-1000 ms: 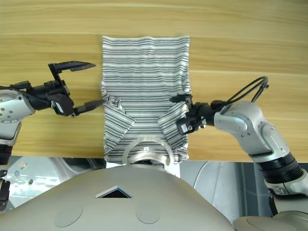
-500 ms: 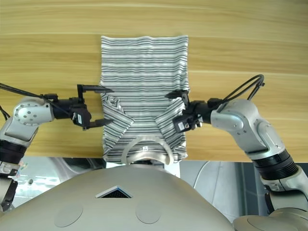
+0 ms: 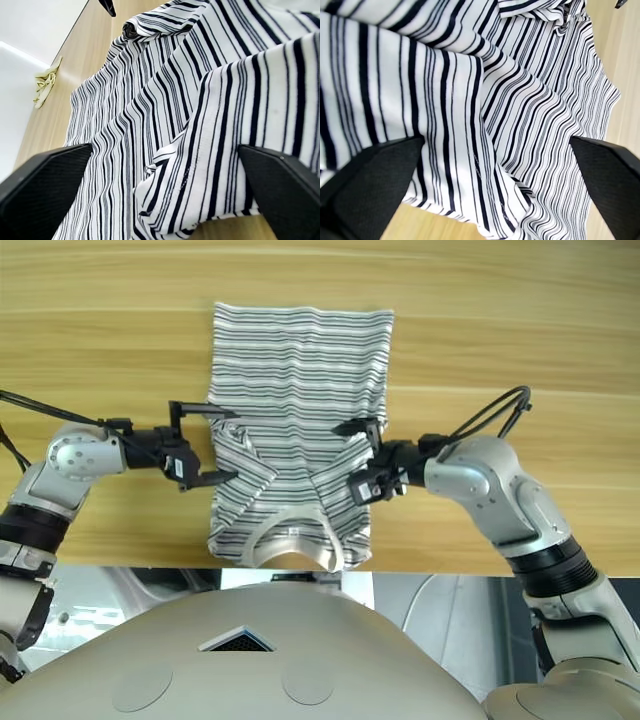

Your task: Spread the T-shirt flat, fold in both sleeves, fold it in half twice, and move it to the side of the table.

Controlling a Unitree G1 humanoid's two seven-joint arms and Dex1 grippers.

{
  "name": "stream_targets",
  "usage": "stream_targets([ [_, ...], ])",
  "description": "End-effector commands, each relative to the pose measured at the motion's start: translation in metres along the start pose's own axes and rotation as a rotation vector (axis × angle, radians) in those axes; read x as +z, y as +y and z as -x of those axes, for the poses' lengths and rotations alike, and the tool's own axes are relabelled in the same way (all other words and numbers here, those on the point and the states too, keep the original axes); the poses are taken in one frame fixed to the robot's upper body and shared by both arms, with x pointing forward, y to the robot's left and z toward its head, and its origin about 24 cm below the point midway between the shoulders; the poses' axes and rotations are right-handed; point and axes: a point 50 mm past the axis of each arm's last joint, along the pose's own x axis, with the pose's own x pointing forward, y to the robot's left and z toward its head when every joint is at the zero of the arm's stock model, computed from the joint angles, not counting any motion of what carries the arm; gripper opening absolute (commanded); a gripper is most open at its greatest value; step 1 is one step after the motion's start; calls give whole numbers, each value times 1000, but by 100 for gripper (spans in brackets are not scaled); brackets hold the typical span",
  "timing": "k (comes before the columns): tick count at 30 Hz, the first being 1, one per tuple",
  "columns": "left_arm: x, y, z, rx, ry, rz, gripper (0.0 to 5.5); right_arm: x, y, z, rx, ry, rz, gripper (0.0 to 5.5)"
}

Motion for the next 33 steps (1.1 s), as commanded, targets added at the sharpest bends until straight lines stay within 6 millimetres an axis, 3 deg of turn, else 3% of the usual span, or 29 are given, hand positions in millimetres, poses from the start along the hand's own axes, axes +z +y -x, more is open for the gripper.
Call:
stream_targets([
  [1, -10, -2, -3, -34, 42, 9, 540, -12, 9, -8, 52, 50, -38, 537],
  [8, -14, -1, 0, -23, 54, 4, 540, -26, 3, -7, 17, 99, -49, 537],
  [33, -21, -1, 3, 13, 81, -2, 540, -30, -1, 9, -51, 125, -66, 537],
])
